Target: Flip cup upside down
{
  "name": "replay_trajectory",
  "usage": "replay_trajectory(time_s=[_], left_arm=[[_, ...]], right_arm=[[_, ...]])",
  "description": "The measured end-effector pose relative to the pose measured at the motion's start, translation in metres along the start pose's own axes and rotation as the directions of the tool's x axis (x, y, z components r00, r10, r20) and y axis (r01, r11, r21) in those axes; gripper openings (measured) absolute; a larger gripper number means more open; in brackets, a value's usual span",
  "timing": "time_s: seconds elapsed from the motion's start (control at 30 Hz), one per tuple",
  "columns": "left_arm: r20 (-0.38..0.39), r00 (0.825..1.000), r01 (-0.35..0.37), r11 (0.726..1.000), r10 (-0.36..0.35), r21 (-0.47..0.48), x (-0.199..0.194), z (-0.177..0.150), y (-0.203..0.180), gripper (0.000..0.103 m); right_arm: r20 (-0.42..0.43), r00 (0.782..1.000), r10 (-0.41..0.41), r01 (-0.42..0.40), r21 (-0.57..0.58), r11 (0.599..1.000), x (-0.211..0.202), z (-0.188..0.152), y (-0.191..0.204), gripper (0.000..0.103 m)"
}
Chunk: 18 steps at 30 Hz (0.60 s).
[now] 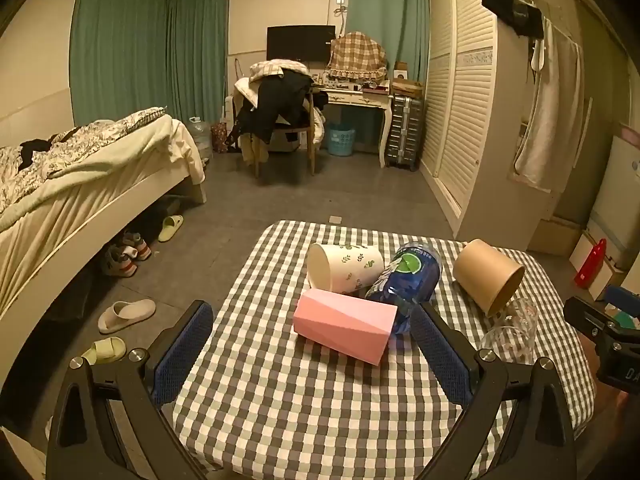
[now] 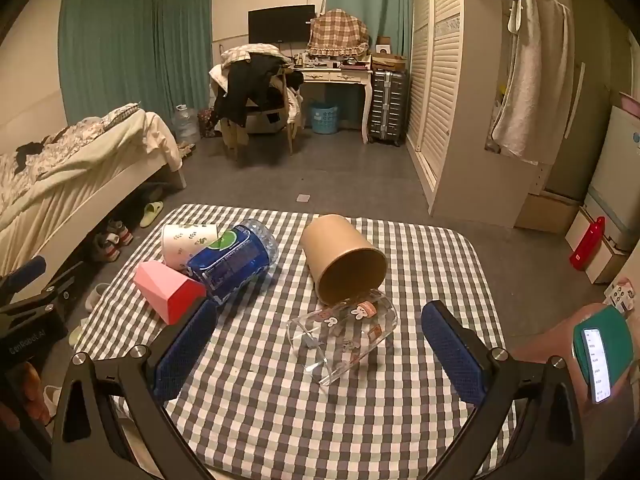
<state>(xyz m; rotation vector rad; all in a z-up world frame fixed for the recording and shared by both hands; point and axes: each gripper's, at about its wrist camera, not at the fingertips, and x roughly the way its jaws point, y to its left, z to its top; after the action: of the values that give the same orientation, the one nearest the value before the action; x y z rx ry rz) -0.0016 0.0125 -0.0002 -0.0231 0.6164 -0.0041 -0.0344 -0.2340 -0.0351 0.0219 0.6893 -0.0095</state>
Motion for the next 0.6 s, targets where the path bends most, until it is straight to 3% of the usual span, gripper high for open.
replay_trajectory(time_s=[0.6], left_arm=[[0.004,1.0,-0.004,1.0,0.004,0.002,-0.0052,0.0013,0.0038,0.102]], right_arm=[[0.006,1.0,0.002,-0.002,0.003,1.0,-0.0036,-0.0021,0.0015,0.103]])
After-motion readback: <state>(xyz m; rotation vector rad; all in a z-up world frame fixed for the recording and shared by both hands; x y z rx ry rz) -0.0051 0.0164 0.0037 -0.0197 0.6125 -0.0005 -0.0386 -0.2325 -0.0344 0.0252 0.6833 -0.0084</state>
